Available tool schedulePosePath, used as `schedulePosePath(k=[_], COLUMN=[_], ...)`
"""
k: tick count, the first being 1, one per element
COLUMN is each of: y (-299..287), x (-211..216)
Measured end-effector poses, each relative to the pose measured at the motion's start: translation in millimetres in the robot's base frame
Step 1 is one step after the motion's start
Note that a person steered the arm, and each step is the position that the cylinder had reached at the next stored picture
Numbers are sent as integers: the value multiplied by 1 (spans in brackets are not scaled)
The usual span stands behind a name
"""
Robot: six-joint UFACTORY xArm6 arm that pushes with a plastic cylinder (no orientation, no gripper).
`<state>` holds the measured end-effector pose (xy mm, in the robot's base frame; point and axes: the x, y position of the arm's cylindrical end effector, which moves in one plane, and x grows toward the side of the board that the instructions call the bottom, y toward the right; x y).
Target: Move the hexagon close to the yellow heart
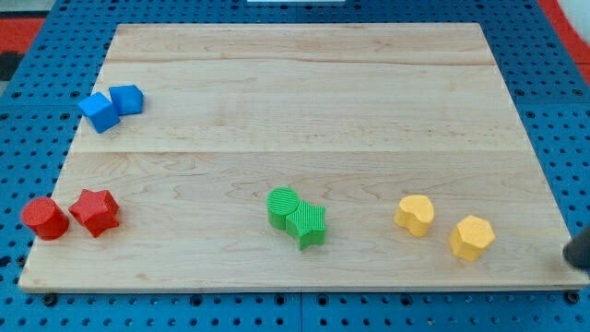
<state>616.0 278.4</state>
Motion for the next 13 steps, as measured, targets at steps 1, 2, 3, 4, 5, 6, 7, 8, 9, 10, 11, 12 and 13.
schedulePosePath(k=[1,2,3,4,5,6,7,8,9,10,11,12,13], y=[-73,-149,-171,-175,-182,-196,-236,-307,-335,-335,-330,-330,-320], x=[-4,-35,-61,-60,-56,-22,-1,-16,-50,-66,-69,-70,-51])
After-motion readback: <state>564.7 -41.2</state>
